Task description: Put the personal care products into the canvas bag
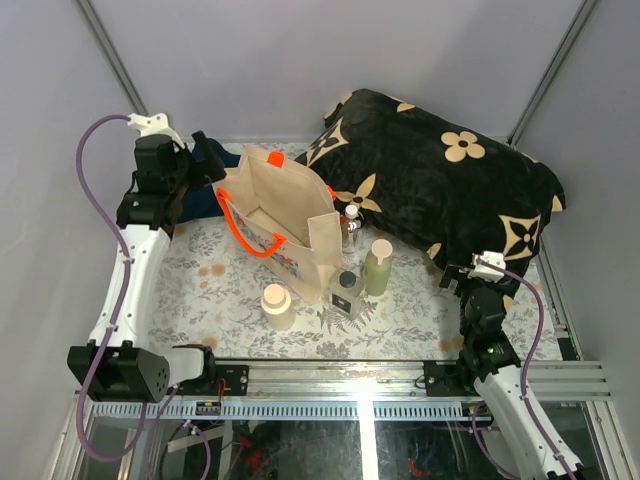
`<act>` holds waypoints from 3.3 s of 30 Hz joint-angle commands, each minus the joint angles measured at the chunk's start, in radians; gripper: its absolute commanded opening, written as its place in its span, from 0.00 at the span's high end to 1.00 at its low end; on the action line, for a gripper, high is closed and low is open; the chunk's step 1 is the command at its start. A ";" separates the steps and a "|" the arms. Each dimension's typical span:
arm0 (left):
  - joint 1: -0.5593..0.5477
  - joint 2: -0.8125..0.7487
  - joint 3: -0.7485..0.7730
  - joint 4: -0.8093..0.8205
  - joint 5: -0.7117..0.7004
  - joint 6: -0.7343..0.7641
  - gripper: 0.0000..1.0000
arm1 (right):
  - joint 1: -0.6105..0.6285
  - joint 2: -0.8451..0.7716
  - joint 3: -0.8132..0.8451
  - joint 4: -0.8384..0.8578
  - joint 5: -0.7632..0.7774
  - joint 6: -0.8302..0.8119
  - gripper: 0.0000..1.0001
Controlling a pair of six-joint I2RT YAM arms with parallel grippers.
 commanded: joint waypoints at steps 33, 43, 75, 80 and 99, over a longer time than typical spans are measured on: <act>-0.005 -0.077 -0.112 0.064 0.075 0.044 0.00 | 0.006 0.388 0.649 0.071 -0.293 0.231 0.01; -0.004 -0.102 -0.123 0.077 0.097 0.006 0.00 | 0.005 0.609 0.755 0.206 -0.532 0.462 0.01; -0.075 -0.030 -0.268 0.090 -0.077 0.005 0.00 | 0.235 1.316 1.538 -0.713 -0.682 0.325 0.06; -0.075 0.020 -0.214 0.028 -0.098 0.017 0.33 | 0.251 1.356 1.533 -0.728 -0.628 0.299 0.07; -0.075 -0.045 -0.235 -0.029 -0.107 0.024 0.37 | 0.377 1.691 1.782 -0.914 -0.455 0.194 0.45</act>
